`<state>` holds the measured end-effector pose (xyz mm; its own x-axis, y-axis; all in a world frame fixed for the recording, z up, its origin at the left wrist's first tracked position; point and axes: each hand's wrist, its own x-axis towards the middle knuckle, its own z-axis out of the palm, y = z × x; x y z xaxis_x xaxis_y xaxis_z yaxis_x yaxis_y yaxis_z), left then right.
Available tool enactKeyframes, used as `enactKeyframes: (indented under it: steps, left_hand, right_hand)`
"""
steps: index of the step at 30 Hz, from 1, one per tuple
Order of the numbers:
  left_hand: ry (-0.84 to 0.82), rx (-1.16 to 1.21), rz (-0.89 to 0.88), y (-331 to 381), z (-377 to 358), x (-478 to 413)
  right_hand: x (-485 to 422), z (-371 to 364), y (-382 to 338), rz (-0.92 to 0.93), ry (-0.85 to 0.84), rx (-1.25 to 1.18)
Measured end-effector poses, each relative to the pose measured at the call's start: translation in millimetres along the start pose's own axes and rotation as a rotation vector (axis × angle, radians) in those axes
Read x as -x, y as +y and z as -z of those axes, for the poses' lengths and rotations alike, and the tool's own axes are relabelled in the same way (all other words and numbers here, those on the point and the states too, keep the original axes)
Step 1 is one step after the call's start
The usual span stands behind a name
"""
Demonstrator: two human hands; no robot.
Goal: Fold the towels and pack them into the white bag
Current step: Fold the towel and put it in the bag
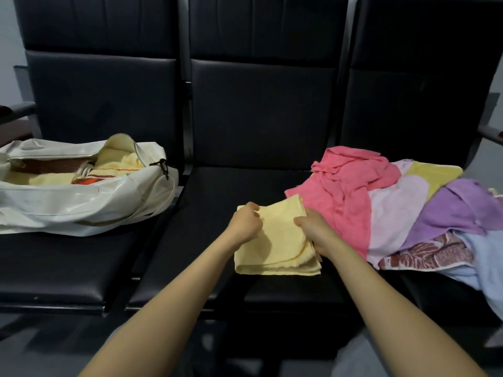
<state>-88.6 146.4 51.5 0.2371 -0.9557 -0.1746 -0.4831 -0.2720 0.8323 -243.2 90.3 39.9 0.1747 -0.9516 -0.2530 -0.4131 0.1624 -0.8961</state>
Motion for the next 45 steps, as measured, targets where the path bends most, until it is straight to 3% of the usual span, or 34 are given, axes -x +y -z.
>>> enactKeyframes:
  steps: [4,8,10,13,16,20,22,26,28,30,33,39,45]
  left_hand:
    - [0.057,-0.275,0.087,-16,10,-7]
    - [0.034,-0.375,0.152,-26,11,-11]
    - [0.004,-0.39,0.178,-28,9,-11]
    - [-0.004,-0.333,0.202,-29,6,-11]
    - [-0.037,-0.036,0.286,-32,10,-14]
    - [-0.143,0.467,0.4,-27,18,-11]
    - [-0.199,0.568,0.397,-24,19,-8]
    - [-0.226,0.575,0.223,-14,15,-4]
    - [-0.241,0.568,0.124,-7,10,-1]
    - [-0.236,0.502,0.04,1,6,4]
    - [-0.22,0.344,-0.028,4,2,4]
    - [-0.108,0.319,0.1,-12,13,-8]
    - [-0.011,0.268,0.239,-37,31,-12]
  right_hand:
    - [-4,12,9,0.085,0.154,0.472]
    - [-4,20,22,0.241,0.218,0.932]
    - [-1,21,27,0.344,0.196,1.044]
    - [0,17,32,0.448,0.108,1.223]
    - [6,16,35,0.431,0.011,1.319]
    - [17,26,36,0.335,-0.138,1.304]
    - [19,30,37,0.286,-0.191,1.272]
    - [20,28,35,0.298,-0.192,1.172]
    - [18,23,34,0.323,-0.104,1.021]
    - [14,18,35,0.285,0.023,0.89]
    - [7,13,33,0.148,0.065,0.844]
    - [2,10,18,-0.064,-0.037,0.707]
    - [0,1,14,0.022,-0.053,0.502]
